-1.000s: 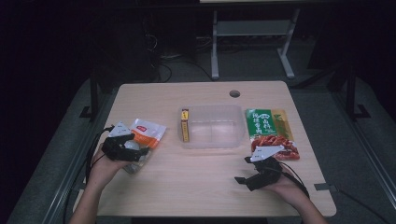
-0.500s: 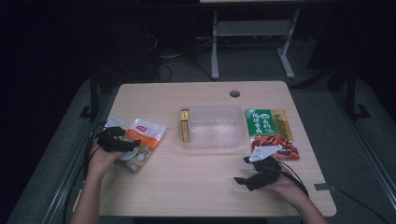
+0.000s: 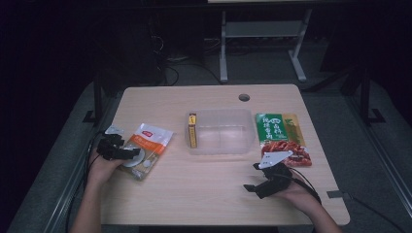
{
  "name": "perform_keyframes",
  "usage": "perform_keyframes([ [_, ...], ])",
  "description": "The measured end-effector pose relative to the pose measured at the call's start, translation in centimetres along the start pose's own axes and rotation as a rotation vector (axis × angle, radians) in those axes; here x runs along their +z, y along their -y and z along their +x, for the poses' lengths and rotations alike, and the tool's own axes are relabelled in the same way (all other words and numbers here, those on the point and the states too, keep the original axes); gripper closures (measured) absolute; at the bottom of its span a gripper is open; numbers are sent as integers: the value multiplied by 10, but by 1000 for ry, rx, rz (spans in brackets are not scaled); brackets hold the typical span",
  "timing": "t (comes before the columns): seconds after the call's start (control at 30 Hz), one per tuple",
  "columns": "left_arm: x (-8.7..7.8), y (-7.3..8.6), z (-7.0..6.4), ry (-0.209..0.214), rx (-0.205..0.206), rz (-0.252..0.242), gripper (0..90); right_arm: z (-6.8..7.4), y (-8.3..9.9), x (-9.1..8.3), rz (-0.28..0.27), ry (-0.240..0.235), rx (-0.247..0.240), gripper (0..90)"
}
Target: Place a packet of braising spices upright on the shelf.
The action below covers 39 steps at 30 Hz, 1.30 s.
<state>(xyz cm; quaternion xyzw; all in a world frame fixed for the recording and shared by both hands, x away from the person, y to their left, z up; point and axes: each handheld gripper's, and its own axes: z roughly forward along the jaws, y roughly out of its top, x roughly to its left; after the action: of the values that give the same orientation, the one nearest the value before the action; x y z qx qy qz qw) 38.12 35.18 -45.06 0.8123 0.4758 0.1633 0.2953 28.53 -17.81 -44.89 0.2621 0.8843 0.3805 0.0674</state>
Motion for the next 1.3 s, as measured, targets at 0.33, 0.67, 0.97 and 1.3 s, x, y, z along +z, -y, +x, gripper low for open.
perform_keyframes([
  [0.33, 5, 5, 5, 85, -87, 3, 222, 1, 0, 1, 10, 0, -7, 158],
  [0.67, 5, 4, 3, 116, -95, 6, 318, 1, 0, 1, 18, 4, -6, 158],
  [0.97, 1, 3, 2, 133, -79, 16, 657, 0, -1, 1, 16, 8, -10, 158],
  [1.3, -6, 1, 1, 163, -62, 4, 856, 0, -1, 0, 15, 9, -9, 158],
])
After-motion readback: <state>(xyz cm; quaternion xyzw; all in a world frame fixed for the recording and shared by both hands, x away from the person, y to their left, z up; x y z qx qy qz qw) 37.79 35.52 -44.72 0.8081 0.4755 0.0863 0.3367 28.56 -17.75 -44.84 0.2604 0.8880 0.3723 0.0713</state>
